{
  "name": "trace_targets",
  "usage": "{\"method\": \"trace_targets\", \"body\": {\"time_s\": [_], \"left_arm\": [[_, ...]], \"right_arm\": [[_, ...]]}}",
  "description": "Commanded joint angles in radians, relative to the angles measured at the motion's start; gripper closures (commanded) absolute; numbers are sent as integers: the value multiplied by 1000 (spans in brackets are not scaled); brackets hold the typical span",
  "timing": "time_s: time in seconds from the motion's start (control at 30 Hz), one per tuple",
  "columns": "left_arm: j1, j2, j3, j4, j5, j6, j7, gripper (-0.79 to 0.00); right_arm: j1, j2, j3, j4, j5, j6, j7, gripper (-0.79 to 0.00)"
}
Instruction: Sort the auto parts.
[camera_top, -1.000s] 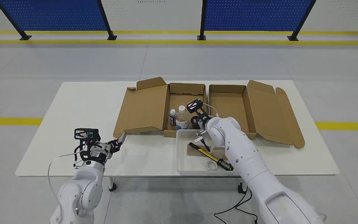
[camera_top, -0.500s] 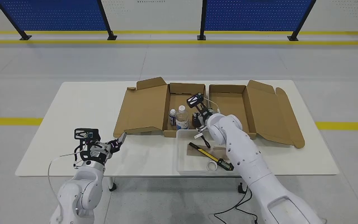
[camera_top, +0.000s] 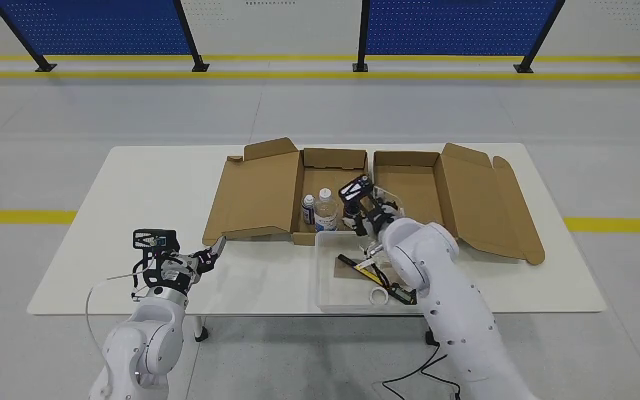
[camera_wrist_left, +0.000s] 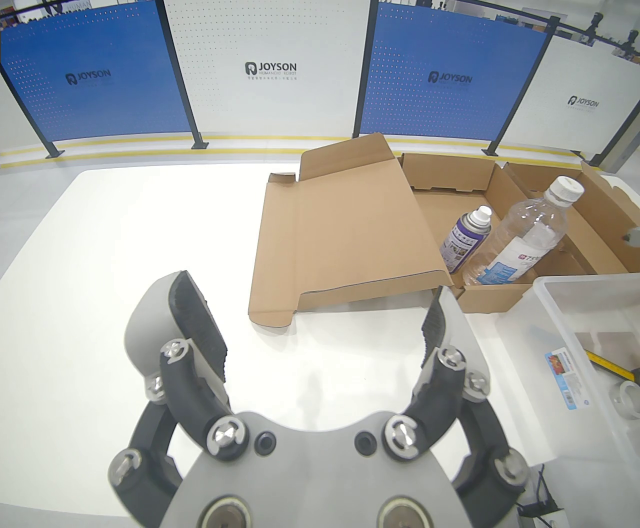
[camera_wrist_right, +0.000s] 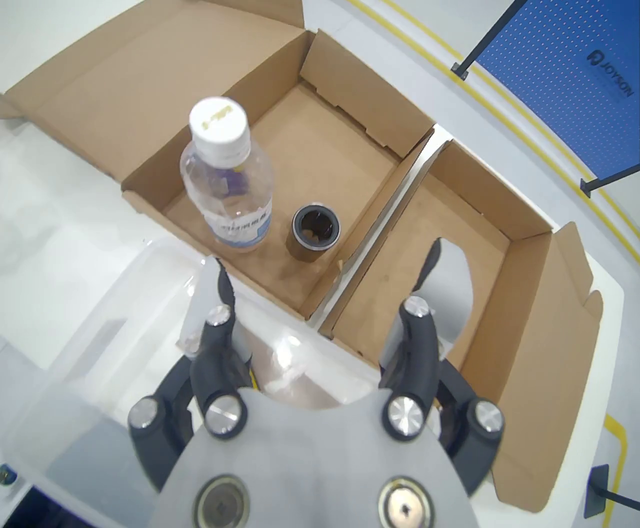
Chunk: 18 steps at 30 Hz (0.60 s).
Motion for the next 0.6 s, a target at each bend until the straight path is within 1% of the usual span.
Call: {"method": "trace_targets", "body": {"time_s": [0.0,0.1,0.2,0.3,0.57], "left_arm": [[0,0,0,0,0,0,0,-785],[0,0,0,0,0,0,0,-785],[0,0,0,0,0,0,0,-785],[0,0,0,0,0,0,0,-785],[0,0,0,0,0,0,0,-785]], "right_arm": [[-30,6,14,-53,8,-34,80,-785],[-64,13,27,-107,27,-64,167,-785],[-90,16,36,-140,71,-82,221,-785],[-106,21,38,-147,84,-102,273,-785],[-132,32,50,-131,136,-147,354,-785]]}}
